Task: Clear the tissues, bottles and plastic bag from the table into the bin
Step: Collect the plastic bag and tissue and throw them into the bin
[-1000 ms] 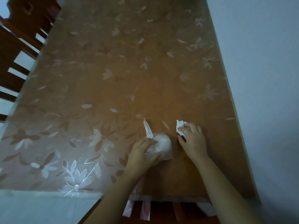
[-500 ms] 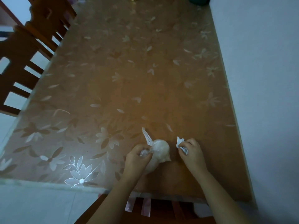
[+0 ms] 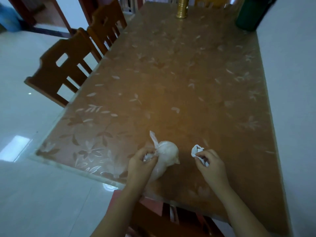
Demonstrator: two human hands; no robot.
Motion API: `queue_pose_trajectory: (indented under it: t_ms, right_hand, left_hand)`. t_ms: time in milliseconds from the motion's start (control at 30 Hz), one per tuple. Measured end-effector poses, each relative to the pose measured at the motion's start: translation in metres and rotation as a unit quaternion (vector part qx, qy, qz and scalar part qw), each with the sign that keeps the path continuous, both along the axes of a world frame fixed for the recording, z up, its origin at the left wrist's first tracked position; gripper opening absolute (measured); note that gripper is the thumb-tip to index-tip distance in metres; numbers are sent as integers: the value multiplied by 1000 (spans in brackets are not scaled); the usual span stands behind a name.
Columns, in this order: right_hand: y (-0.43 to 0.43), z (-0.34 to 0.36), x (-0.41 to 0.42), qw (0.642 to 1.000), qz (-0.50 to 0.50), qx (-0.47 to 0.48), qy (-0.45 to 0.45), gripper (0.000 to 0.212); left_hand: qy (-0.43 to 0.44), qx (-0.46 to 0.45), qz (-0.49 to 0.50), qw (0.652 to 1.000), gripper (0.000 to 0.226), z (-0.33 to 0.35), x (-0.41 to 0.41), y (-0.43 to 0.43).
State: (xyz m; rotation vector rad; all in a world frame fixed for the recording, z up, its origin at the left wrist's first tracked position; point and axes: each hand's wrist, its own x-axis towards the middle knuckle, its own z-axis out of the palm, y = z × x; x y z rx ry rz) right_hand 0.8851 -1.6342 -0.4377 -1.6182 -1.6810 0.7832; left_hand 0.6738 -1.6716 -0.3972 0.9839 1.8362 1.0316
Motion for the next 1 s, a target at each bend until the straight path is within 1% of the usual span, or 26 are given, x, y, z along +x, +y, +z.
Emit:
queue_pose_trajectory:
  t_ms: [133, 200, 300, 467, 600, 733, 867, 1000]
  right_hand:
    - [-6, 28, -57, 998, 52, 11, 20, 13]
    - [-14, 43, -94, 997, 75, 27, 22, 14]
    - [-31, 64, -153, 992, 110, 47, 30, 16]
    - [-71, 95, -257, 983, 149, 97, 43, 21]
    - [-105, 108, -342, 971, 199, 118, 62, 6]
    - [-129, 112, -414, 952, 270, 120, 80, 7]
    - [-133, 110, -468, 935, 323, 135, 50, 9]
    - [-121, 106, -524, 928, 341, 132, 70, 8]
  left_hand:
    - [-1, 59, 50, 997, 22, 24, -51, -20]
    - [-6, 84, 84, 993, 21, 36, -83, -36]
    - [-3, 118, 130, 984, 26, 51, -134, -65]
    - [-22, 126, 194, 973, 26, 70, -224, -123]
    - [-18, 139, 227, 964, 24, 77, -293, -169]
    - [-8, 149, 270, 951, 23, 80, -346, -206]
    - [1, 169, 331, 928, 26, 75, -390, -227]
    - [-12, 168, 369, 914, 24, 61, -439, -221]
